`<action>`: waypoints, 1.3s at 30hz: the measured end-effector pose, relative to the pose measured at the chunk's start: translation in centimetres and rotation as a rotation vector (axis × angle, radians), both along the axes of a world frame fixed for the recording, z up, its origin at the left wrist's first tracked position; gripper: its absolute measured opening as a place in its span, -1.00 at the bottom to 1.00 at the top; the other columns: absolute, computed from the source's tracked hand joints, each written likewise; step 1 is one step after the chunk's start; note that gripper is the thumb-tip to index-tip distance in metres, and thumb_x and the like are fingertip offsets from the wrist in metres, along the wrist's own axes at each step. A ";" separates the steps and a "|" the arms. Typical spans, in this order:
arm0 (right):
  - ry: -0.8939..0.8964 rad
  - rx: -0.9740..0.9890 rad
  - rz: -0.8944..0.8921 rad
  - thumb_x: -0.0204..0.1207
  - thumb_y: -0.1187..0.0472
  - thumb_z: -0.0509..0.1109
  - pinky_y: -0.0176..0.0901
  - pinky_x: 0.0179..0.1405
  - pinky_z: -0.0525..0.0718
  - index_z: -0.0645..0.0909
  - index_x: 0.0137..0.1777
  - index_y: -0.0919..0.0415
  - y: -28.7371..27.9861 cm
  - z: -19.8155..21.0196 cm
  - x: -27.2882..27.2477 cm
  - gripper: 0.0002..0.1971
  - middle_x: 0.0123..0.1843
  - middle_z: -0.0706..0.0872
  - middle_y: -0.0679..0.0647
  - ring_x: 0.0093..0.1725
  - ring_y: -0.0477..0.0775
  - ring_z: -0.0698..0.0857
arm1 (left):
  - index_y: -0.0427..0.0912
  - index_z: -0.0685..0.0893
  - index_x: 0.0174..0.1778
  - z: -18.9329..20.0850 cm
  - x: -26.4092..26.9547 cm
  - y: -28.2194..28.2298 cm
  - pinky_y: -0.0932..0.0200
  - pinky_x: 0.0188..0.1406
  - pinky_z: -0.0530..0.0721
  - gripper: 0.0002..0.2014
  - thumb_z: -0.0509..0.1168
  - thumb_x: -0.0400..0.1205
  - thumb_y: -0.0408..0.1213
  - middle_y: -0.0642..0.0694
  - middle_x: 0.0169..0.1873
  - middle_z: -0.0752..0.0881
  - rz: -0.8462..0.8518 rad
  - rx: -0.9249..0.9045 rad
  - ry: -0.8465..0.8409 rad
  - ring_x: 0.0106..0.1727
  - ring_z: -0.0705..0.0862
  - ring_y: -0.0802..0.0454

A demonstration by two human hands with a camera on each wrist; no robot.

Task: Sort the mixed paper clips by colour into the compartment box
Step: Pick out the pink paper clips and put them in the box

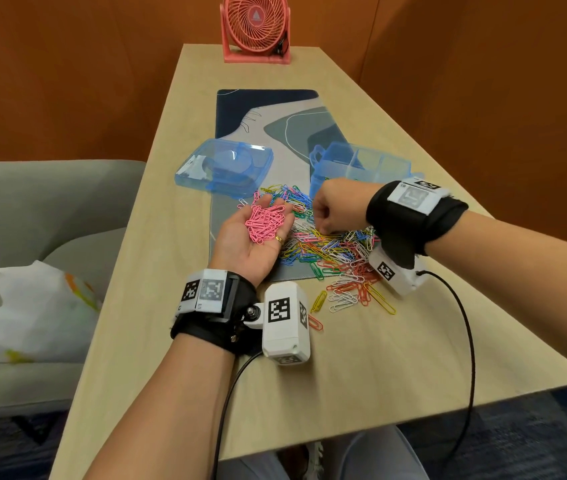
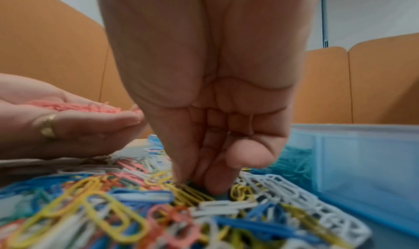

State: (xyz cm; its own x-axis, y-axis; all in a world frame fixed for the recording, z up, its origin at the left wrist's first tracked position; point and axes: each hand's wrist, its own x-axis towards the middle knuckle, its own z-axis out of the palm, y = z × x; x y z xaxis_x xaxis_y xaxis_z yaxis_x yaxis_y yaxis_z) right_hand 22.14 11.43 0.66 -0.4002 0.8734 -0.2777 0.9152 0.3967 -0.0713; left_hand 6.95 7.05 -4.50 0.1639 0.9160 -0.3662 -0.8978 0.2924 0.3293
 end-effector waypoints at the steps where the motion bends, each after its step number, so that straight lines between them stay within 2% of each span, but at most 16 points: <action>1: -0.027 0.013 0.001 0.47 0.34 0.37 -0.34 -0.42 0.47 0.65 -0.27 0.16 0.0 0.1 0.1 -0.87 -0.32 0.64 0.00 -0.25 0.00 0.58 | -0.36 0.62 -0.08 0.0 0.0 0.0 -0.07 0.23 0.54 -0.68 0.01 0.76 -0.28 -0.34 -0.04 0.63 0.000 -0.001 -0.007 0.19 0.59 -0.25; 3: -0.092 0.047 0.013 0.51 0.33 0.30 -0.25 -0.41 0.45 0.66 -0.19 0.22 -0.1 0.2 0.3 -0.88 -0.22 0.64 0.10 -0.20 0.06 0.54 | -0.36 0.62 -0.08 -0.1 0.1 0.0 -0.07 0.23 0.54 -0.67 0.01 0.76 -0.27 -0.34 -0.04 0.63 -0.003 -0.004 -0.016 0.32 0.55 -0.25; 6: -0.146 0.076 0.014 0.54 0.32 0.28 -0.20 -0.27 0.46 0.71 -0.09 0.28 -0.1 0.2 0.4 -0.84 -0.10 0.70 0.18 -0.15 0.11 0.57 | -0.36 0.62 -0.08 -0.1 0.1 -0.1 -0.07 0.25 0.53 -0.67 0.00 0.76 -0.27 -0.34 -0.04 0.64 -0.003 -0.002 -0.021 0.39 0.52 -0.24; 8: -0.094 0.066 0.022 0.53 0.34 0.29 -0.21 -0.37 0.47 0.67 -0.14 0.19 -0.1 0.4 0.2 -0.86 -0.20 0.66 0.05 -0.16 0.07 0.58 | -0.36 0.62 -0.08 -0.1 0.1 0.0 -0.07 0.26 0.53 -0.67 0.00 0.77 -0.27 -0.33 -0.04 0.64 -0.004 -0.003 -0.020 0.39 0.52 -0.24; 10: 0.018 0.028 0.025 0.50 0.33 0.36 -0.25 -0.38 0.46 0.68 -0.15 0.10 -0.1 0.6 0.0 -0.88 -0.32 0.59 -0.12 -0.25 -0.03 0.57 | -0.35 0.62 -0.07 -0.1 0.1 0.0 -0.06 0.26 0.54 -0.67 0.00 0.77 -0.27 -0.33 -0.04 0.64 -0.003 -0.005 -0.014 0.37 0.53 -0.25; 12: 0.057 -0.001 0.054 0.47 0.29 0.44 -0.29 -0.36 0.46 0.73 -0.12 0.06 -0.2 0.4 -0.2 -0.89 -0.33 0.59 -0.18 -0.30 -0.14 0.54 | -0.35 0.62 -0.06 -0.1 0.1 0.0 -0.06 0.25 0.54 -0.67 0.00 0.77 -0.26 -0.33 -0.05 0.64 -0.003 -0.007 -0.009 0.32 0.55 -0.25; 15: 0.006 0.006 0.059 0.47 0.29 0.46 -0.27 -0.22 0.48 0.76 -0.07 0.10 0.0 -0.1 -0.1 -0.90 -0.25 0.67 -0.10 -0.20 -0.08 0.60 | -0.34 0.62 -0.06 -0.1 0.0 0.0 -0.06 0.23 0.53 -0.67 -0.01 0.77 -0.26 -0.33 -0.03 0.64 -0.004 -0.005 0.004 0.16 0.60 -0.24; 17: -0.007 0.023 0.049 0.48 0.31 0.46 -0.29 -0.27 0.49 0.76 -0.06 0.16 0.2 -0.2 0.1 -0.90 -0.21 0.68 -0.06 -0.19 -0.08 0.60 | -0.35 0.62 -0.07 -0.1 0.0 0.0 -0.07 0.24 0.53 -0.66 -0.01 0.77 -0.26 -0.34 -0.03 0.64 0.002 -0.006 0.000 0.09 0.62 -0.24; 19: -0.024 0.052 0.047 0.48 0.33 0.44 -0.29 -0.35 0.47 0.76 -0.06 0.18 0.3 -0.2 0.1 -0.90 -0.22 0.67 -0.05 -0.19 -0.06 0.58 | -0.35 0.62 -0.06 -0.1 0.0 0.0 -0.07 0.27 0.53 -0.67 0.00 0.77 -0.26 -0.34 -0.02 0.64 0.007 -0.009 -0.001 0.15 0.60 -0.25; 22: 0.028 0.034 0.036 0.48 0.34 0.41 -0.24 -0.24 0.55 0.75 -0.09 0.10 0.2 0.1 0.1 -0.86 -0.29 0.63 -0.15 -0.20 -0.05 0.59 | -0.34 0.62 -0.06 0.0 0.1 -0.1 -0.06 0.27 0.52 -0.66 -0.01 0.77 -0.25 -0.33 -0.04 0.64 0.001 -0.007 0.008 0.15 0.60 -0.24; 25: 0.066 -0.022 0.046 0.50 0.33 0.39 -0.23 -0.11 0.57 0.78 -0.08 0.03 0.0 0.3 -0.2 -0.80 -0.33 0.61 -0.24 -0.26 -0.14 0.58 | -0.34 0.62 -0.06 -0.1 0.0 -0.1 -0.05 0.28 0.52 -0.66 -0.01 0.77 -0.25 -0.32 -0.05 0.64 0.000 -0.005 0.021 0.18 0.61 -0.23; 29: 0.036 -0.003 0.044 0.52 0.32 0.41 -0.26 -0.11 0.49 0.78 0.00 0.06 0.3 0.0 0.0 -0.81 -0.26 0.64 -0.14 -0.20 -0.10 0.57 | -0.34 0.62 -0.08 -0.1 0.0 -0.1 -0.06 0.26 0.52 -0.66 -0.01 0.77 -0.26 -0.33 -0.03 0.65 -0.003 -0.005 0.010 0.38 0.53 -0.24; 32: 0.033 0.006 0.038 0.50 0.30 0.45 -0.26 -0.12 0.47 0.75 -0.07 0.05 0.4 0.0 0.0 -0.87 -0.27 0.63 -0.13 -0.18 -0.07 0.58 | -0.35 0.62 -0.07 -0.1 0.0 0.0 -0.06 0.25 0.53 -0.67 0.00 0.77 -0.26 -0.33 -0.03 0.64 0.001 -0.006 0.004 0.39 0.52 -0.25; 34: 0.053 -0.007 0.042 0.47 0.27 0.49 -0.25 -0.15 0.49 0.72 -0.15 0.03 0.3 0.1 0.0 -0.90 -0.30 0.64 -0.15 -0.23 -0.08 0.59 | -0.35 0.62 -0.07 0.0 0.1 0.0 -0.06 0.27 0.52 -0.67 -0.01 0.77 -0.26 -0.33 -0.04 0.65 -0.001 -0.006 0.009 0.40 0.52 -0.25; 36: 0.065 -0.037 0.051 0.44 0.21 0.53 -0.23 -0.16 0.54 0.74 -0.14 0.06 0.1 0.1 -0.2 -0.95 -0.28 0.69 -0.11 -0.26 -0.12 0.61 | -0.34 0.62 -0.07 -0.1 0.0 0.0 -0.05 0.27 0.52 -0.66 -0.01 0.77 -0.26 -0.32 -0.06 0.65 -0.002 -0.005 0.011 0.40 0.52 -0.25; 39: 0.043 -0.056 0.061 0.41 0.17 0.56 -0.25 -0.21 0.54 0.75 -0.12 0.09 -0.2 -0.2 -0.5 -0.92 -0.25 0.71 -0.07 -0.25 -0.10 0.61 | -0.34 0.61 -0.08 -0.1 0.0 0.0 -0.05 0.28 0.52 -0.67 -0.01 0.77 -0.27 -0.32 -0.07 0.65 -0.004 -0.006 0.015 0.40 0.51 -0.25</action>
State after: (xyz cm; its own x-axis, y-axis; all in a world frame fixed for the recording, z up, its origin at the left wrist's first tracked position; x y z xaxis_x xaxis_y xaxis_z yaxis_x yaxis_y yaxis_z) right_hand 21.63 11.28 0.46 -0.4647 0.8305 -0.3071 0.8851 0.4457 -0.1341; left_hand 6.95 7.02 -4.56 0.1620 0.9132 -0.3739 -0.8918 0.2977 0.3408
